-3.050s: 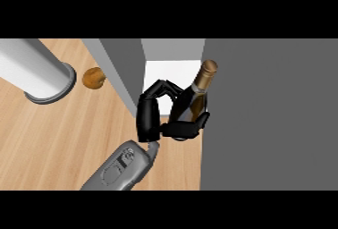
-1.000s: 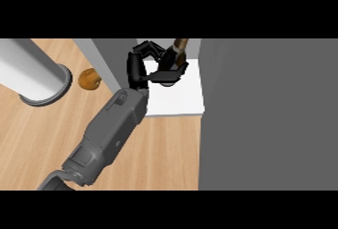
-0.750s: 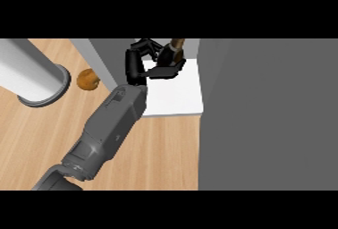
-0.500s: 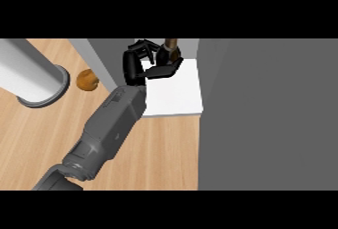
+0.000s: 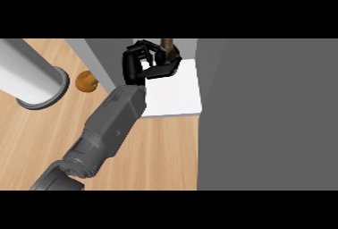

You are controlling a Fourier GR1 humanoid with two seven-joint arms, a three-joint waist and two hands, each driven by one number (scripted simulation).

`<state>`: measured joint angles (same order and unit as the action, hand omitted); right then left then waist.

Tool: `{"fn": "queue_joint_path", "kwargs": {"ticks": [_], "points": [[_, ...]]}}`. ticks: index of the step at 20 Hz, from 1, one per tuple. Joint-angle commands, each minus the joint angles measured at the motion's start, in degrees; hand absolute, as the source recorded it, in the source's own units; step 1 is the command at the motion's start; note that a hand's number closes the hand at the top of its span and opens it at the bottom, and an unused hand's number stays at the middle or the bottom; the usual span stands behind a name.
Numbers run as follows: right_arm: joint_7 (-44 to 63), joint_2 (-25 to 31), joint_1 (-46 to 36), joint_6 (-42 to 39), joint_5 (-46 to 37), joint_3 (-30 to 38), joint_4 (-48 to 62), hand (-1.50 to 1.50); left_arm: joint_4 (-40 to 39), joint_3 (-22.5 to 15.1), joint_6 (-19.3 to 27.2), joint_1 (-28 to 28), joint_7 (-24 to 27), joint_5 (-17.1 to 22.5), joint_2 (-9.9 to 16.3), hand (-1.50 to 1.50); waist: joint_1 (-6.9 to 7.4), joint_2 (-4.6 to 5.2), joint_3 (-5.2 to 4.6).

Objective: Pick up the wine, place it into the cabinet and close the cabinet

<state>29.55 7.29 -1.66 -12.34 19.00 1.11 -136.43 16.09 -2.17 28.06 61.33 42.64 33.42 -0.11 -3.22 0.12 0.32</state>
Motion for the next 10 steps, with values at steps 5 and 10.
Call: {"fn": "queue_joint_path", "kwargs": {"ticks": [5,10], "points": [[1.53,0.09,0.39,0.72,0.23,-1.48,-4.41,-1.5,-6.1,1.97,-0.66,-0.14,2.25,-0.21,1.71,1.5,-0.05,0.99,-0.4],[2.28,-0.56,-0.27,2.53,-1.4,-2.53,-5.26,-1.5,-7.91,1.09,3.8,1.73,2.08,-1.49,0.11,-1.5,-0.16,0.83,-0.39]]}}
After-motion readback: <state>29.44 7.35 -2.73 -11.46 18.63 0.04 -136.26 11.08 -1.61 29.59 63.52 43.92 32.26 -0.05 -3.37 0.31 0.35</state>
